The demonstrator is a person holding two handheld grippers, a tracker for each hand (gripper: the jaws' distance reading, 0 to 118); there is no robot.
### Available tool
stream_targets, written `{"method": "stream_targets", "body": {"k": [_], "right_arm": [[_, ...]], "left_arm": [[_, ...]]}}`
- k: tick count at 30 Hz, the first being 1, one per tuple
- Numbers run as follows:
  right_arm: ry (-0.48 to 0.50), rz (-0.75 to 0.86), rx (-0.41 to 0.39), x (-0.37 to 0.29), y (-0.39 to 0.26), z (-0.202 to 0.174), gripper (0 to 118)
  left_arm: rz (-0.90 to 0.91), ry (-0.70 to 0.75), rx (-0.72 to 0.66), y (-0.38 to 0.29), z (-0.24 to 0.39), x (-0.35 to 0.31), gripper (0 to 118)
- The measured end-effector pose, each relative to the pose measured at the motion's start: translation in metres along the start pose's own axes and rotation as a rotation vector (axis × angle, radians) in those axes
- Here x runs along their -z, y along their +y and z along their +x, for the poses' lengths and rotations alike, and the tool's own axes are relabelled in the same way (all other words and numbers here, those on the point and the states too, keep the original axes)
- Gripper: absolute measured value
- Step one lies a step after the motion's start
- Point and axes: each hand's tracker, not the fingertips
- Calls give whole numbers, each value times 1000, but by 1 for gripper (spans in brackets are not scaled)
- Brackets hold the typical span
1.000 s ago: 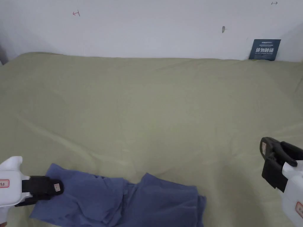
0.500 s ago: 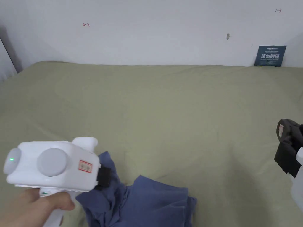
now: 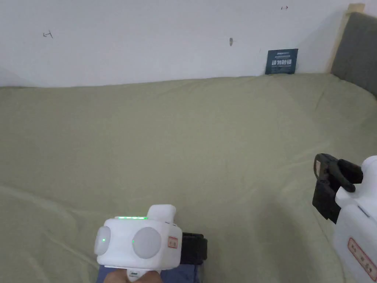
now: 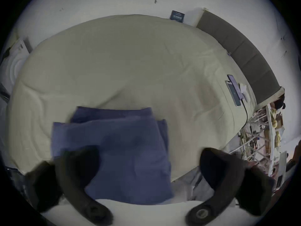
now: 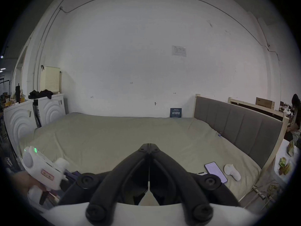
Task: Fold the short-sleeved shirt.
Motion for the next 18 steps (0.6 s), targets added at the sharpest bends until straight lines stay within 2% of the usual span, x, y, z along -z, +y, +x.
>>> {"method": "stream_targets", "body": {"k": [4, 5, 6, 7, 8, 13, 16, 18], "right_arm": [[-5, -19, 36, 4, -6, 1, 2], [-3, -25, 47, 6, -8, 0, 2], [0, -30, 56, 7, -9, -1, 2], [3, -38, 65, 9, -12, -3, 2], [8, -47, 69, 10, -14, -5, 2], [46, -122, 103, 16, -28, -14, 2], [50, -150, 101, 16, -34, -16, 2], [62, -174, 109, 17, -38, -16, 2]], "left_arm": [[16, -88, -103, 6, -33, -37, 109], [5, -100, -145, 5, -41, -44, 92], [30, -125, -171, 1, -52, -47, 61], [72, -199, -188, -4, -62, -49, 17], [71, -249, -216, -8, -68, -46, 0], [-93, -495, -299, -37, -82, 14, 0], [-130, -468, -276, -58, -81, 45, 0], [-84, -540, -286, -59, -86, 47, 0]]}}
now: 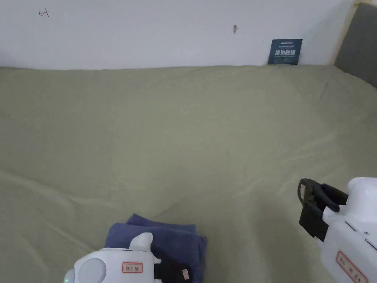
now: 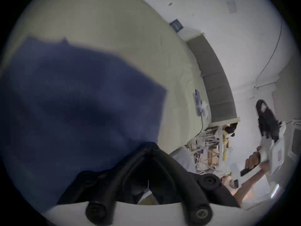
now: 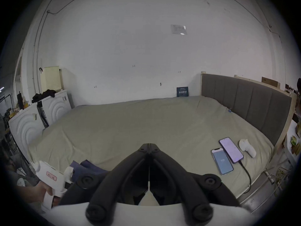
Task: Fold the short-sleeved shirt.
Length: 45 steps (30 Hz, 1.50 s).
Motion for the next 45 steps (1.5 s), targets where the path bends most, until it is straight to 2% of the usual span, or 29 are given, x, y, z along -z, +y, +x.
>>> {"method": "stream_targets", "body": {"k": [3, 5, 8, 10, 12, 13, 14, 15, 19, 23, 24, 25, 26, 27, 28, 33, 38, 39, 40, 41, 42, 44, 45], "right_arm": [[46, -66, 21, 7, -7, -3, 2], [119, -118, 55, 14, -12, -8, 2], [330, -259, 119, 34, -21, -22, 2], [515, -369, 253, 59, -36, -34, 2], [725, -523, 441, 93, -57, -43, 2], [766, -568, 512, 110, -72, -49, 2], [782, -607, 529, 122, -83, -54, 2], [854, -660, 546, 140, -98, -60, 2], [944, -768, 638, 181, -143, -66, 2], [912, -885, 738, 213, -183, -50, 2], [943, -894, 793, 220, -193, -42, 2], [991, -897, 879, 219, -196, -38, 2], [1009, -892, 922, 219, -197, -35, 2], [986, -876, 899, 218, -196, -35, 2], [986, -880, 884, 219, -196, -35, 2], [988, -882, 885, 218, -196, -36, 2], [989, -883, 893, 218, -197, -36, 2], [988, -883, 893, 218, -197, -36, 2], [983, -881, 887, 217, -196, -36, 2], [977, -880, 873, 216, -194, -37, 2], [963, -875, 831, 215, -190, -38, 2], [935, -866, 773, 209, -180, -43, 2], [927, -849, 741, 206, -172, -47, 2]], "left_arm": [[-5, 5, -37, 6, 4, -10, 0], [0, 44, 25, 14, 13, -24, 0], [35, 43, 70, 21, 28, -63, 0], [98, 41, 110, 24, 29, -95, 0], [137, 79, 103, 30, 24, -122, 0], [148, 91, 102, 32, 18, -134, 0], [163, 113, 98, 33, 11, -142, 0], [186, 139, 91, 37, 1, -151, 0], [181, 233, 39, 49, -35, -165, 0], [150, 192, -15, 59, -67, -168, 0], [126, 166, -25, 61, -72, -167, 2], [104, 119, -34, 62, -78, -166, 15], [83, 75, -35, 63, -82, -166, 56], [50, 2, -14, 64, -87, -164, 93], [15, -68, 12, 64, -91, -159, 118], [-48, -90, -42, 76, -103, -117, 118], [-38, -218, -68, 82, -108, -87, 117], [-29, -197, -79, 82, -111, -86, 111], [-20, -151, -68, 83, -109, -92, 94], [14, -70, -38, 80, -111, -95, 44], [19, -50, -29, 75, -116, -95, 28], [10, -120, -66, 72, -118, -99, 28], [19, -108, -64, 70, -115, -102, 28]]}}
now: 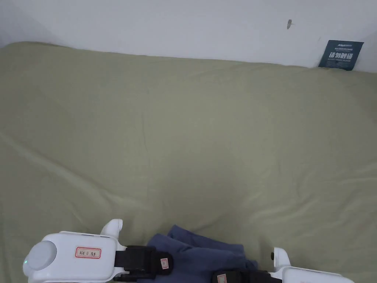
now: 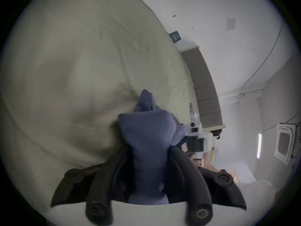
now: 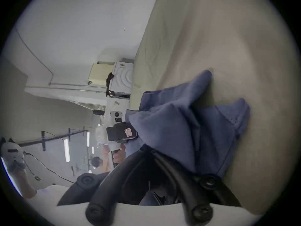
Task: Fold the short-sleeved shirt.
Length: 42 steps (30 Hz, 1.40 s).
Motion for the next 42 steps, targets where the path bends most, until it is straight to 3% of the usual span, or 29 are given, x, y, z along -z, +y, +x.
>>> {"method": "stream_targets", "body": {"k": [4, 9, 16, 23, 24, 25, 26, 27, 28, 34, 39, 40, 42], "right_arm": [[-118, 136, -133, -14, -4, -49, 2], [-166, 307, -322, -52, -12, -111, 2], [-206, 394, -364, -89, -4, -124, 2], [-285, 463, -339, -101, 7, -117, 2], [-281, 463, -337, -100, 9, -119, 2], [-277, 466, -335, -101, 11, -120, 2], [-276, 467, -336, -101, 12, -120, 2], [-277, 467, -340, -101, 14, -121, 2], [-278, 467, -343, -103, 15, -121, 2], [-232, 451, -366, -108, 14, -125, 2], [-205, 440, -430, -119, 17, -140, 2], [-219, 441, -460, -122, 18, -146, 2], [-270, 450, -521, -126, 17, -159, 2]], "left_arm": [[22, 10, 14, 4, 13, -22, 28], [115, 136, 17, 22, 3, -110, 28], [228, 347, -88, 65, -51, -263, 28], [178, 399, -170, 107, -98, -315, 28], [169, 400, -160, 108, -99, -317, 32], [154, 412, -151, 108, -97, -318, 48], [151, 440, -146, 106, -94, -319, 88], [161, 438, -122, 107, -93, -318, 111], [181, 446, -110, 105, -87, -319, 118], [301, 519, -58, 91, -40, -329, 118], [311, 465, 88, 64, 27, -279, 118], [308, 433, 116, 59, 44, -264, 113], [410, 434, 169, 47, 80, -231, 62]]}}
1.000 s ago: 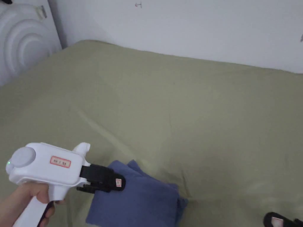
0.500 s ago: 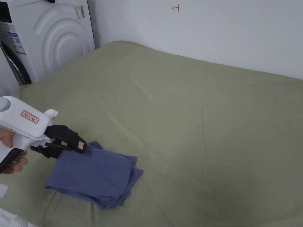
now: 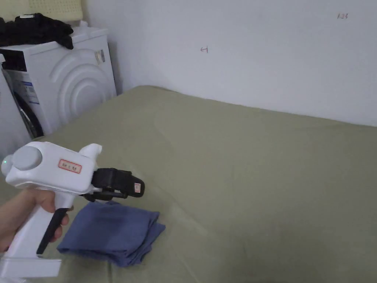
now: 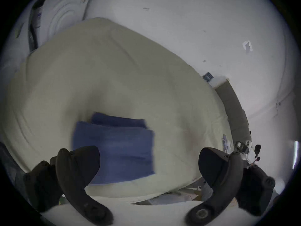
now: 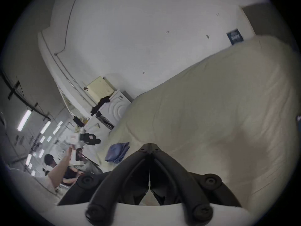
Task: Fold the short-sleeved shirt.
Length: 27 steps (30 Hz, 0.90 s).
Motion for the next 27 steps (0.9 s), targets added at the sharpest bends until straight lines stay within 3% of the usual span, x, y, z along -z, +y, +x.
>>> {"method": "stream_targets", "body": {"k": [1, 2, 10, 12, 14, 16, 27], "right_arm": [[-31, 18, -34, -3, 3, -6, 2], [-55, 27, -58, -5, 5, -12, 2], [-475, 217, -423, -20, 4, -70, 2], [-603, 284, -551, -22, 2, -87, 2], [-673, 329, -579, -22, 5, -97, 2], [-618, 398, -575, -32, 8, -105, 2], [-609, 431, -604, -51, 16, -121, 2]], "left_arm": [[75, -26, 13, -8, 21, 6, 23], [103, -36, 5, -15, 44, 13, 0], [392, 77, 191, -75, 213, 65, 0], [529, 183, 330, -93, 252, 67, 0], [643, 318, 415, -106, 281, 69, 0], [696, 323, 491, -116, 296, 72, 0], [641, 291, 470, -127, 318, 69, 0]]}}
